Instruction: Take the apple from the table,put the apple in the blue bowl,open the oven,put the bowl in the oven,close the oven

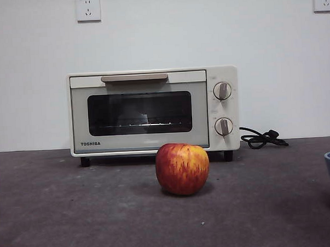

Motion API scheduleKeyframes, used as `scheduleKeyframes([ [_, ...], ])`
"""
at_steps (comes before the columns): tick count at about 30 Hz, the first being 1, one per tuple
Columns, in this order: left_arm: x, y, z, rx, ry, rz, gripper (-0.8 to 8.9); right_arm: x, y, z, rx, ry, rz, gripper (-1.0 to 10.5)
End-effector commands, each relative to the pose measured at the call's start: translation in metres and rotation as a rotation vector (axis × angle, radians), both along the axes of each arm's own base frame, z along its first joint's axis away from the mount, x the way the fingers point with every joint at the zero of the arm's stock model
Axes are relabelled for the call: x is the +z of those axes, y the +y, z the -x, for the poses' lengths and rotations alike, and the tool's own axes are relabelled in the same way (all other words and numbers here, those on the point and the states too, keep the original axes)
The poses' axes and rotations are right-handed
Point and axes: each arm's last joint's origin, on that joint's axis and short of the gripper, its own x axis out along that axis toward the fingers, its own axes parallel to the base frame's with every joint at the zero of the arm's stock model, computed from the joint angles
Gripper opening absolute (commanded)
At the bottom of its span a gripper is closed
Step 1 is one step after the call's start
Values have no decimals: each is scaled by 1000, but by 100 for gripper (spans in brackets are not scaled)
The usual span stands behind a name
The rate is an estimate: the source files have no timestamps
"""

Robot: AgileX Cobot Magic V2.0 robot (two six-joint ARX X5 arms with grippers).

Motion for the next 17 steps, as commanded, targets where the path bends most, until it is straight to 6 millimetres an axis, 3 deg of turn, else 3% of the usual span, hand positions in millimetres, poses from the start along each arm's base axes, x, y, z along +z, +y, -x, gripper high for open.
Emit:
scheduleKeyframes([
  [1,21,0,2,9,-70,62,-5,18,2,3,48,-66,-97,-8],
  [11,96,0,13,11,-203,194,-5,89,8,20,164,-136,-129,-8],
  [17,134,-3,0,-80,-152,244,-5,130,9,18,213,-77,-48,-8],
])
